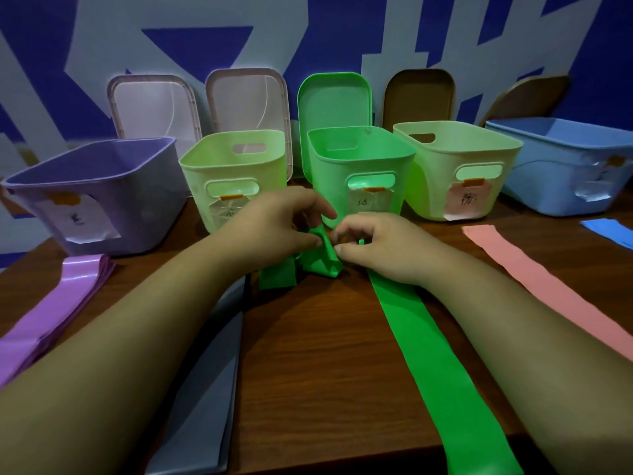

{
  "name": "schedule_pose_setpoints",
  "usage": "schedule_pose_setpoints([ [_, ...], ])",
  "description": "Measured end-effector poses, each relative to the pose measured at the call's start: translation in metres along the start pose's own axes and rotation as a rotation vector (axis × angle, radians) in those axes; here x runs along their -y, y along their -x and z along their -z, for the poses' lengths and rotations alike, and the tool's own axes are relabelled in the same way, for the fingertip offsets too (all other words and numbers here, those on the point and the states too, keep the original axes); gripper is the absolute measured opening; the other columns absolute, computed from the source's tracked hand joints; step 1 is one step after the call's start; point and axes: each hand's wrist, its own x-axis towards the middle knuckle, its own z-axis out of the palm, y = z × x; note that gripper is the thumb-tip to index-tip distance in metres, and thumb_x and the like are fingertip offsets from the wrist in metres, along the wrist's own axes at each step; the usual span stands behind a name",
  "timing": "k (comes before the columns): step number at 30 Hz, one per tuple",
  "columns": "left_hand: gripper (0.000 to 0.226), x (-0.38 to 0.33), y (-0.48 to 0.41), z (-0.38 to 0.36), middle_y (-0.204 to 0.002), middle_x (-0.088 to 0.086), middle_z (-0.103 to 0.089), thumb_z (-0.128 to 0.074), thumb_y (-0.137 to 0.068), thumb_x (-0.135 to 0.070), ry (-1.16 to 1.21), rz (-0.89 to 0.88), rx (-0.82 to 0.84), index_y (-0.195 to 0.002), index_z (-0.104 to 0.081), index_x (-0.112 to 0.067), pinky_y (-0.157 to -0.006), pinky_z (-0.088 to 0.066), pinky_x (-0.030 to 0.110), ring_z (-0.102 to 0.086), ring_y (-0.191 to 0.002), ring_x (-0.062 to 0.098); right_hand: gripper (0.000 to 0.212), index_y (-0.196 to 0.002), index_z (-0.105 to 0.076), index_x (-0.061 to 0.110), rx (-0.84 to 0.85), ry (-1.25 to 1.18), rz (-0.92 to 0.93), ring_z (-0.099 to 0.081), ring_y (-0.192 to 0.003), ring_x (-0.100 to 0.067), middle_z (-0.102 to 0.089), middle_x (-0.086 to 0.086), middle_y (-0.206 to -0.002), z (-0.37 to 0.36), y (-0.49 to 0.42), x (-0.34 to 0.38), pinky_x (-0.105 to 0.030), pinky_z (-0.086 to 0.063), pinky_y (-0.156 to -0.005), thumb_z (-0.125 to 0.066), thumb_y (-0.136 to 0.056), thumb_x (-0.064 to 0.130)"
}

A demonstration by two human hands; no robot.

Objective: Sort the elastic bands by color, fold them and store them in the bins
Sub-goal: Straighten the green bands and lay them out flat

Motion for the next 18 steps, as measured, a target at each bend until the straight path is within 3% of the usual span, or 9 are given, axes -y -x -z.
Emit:
schedule_pose_setpoints([
  [3, 0.042, -0.006, 0.002, 0.003, -0.106, -0.013, -0.068, -0.084, -0.087, -0.013, 0.030, -0.050, -0.032, -0.121, -0.071, -0.033, -0.079, -0.049, 0.011, -0.062, -0.096, -0.003, 0.029, -0.129, -0.068, 0.042, 0.022, -0.086, 0.016, -0.068, -0.090, -0.005, -0.071, 0.012, -0.103, 0.001, 0.002, 0.002, -0.029, -0.054, -0.082, -0.072, -0.101, 0.034],
  [6, 0.043, -0.009, 0.004, 0.005, -0.105, -0.013, -0.069, -0.080, -0.087, -0.006, 0.051, -0.084, -0.064, -0.121, -0.072, -0.031, -0.079, -0.045, 0.008, -0.062, -0.097, -0.001, 0.018, -0.114, -0.075, 0.040, -0.030, -0.157, 0.041, -0.064, -0.079, 0.007, -0.070, 0.021, -0.087, 0.001, 0.003, 0.002, -0.016, -0.048, -0.070, -0.074, -0.100, 0.029],
  [10, 0.044, -0.009, 0.005, 0.006, -0.109, -0.015, -0.067, -0.083, -0.087, -0.013, 0.034, -0.119, -0.078, -0.125, -0.070, -0.031, -0.082, -0.047, 0.011, -0.062, -0.098, 0.000, 0.013, -0.108, -0.078, 0.038, -0.196, -0.105, 0.011, -0.069, -0.088, -0.006, -0.075, 0.013, -0.092, 0.003, -0.001, -0.001, -0.035, -0.057, -0.079, -0.076, -0.097, 0.032],
  [13, 0.034, -0.008, 0.007, 0.005, -0.109, -0.016, -0.072, -0.080, -0.092, -0.023, 0.122, -0.085, -0.065, -0.124, -0.071, -0.031, -0.085, -0.055, 0.020, -0.067, -0.098, -0.001, 0.012, -0.104, -0.081, 0.037, -0.310, -0.086, 0.023, -0.068, -0.081, -0.004, -0.074, 0.012, -0.087, 0.006, -0.002, -0.003, -0.032, -0.057, -0.072, -0.079, -0.095, 0.029],
  [15, 0.029, -0.009, 0.008, 0.003, -0.110, -0.015, -0.076, -0.076, -0.097, -0.021, 0.242, -0.042, -0.046, -0.124, -0.071, -0.029, -0.086, -0.060, 0.029, -0.072, -0.099, 0.006, 0.013, -0.102, -0.082, 0.036, -0.353, -0.078, 0.031, -0.069, -0.081, -0.005, -0.075, 0.011, -0.086, 0.008, -0.002, -0.004, -0.034, -0.059, -0.073, -0.079, -0.094, 0.025],
  [18, 0.025, -0.017, 0.009, 0.002, -0.112, -0.001, -0.078, -0.068, -0.101, -0.008, 0.562, 0.081, -0.012, -0.125, -0.068, -0.015, -0.073, -0.065, 0.035, -0.077, -0.089, 0.023, 0.016, -0.104, -0.081, 0.034, -0.373, -0.059, 0.039, -0.071, -0.085, -0.006, -0.075, 0.011, -0.089, 0.008, -0.001, -0.004, -0.034, -0.061, -0.077, -0.078, -0.095, 0.022],
])
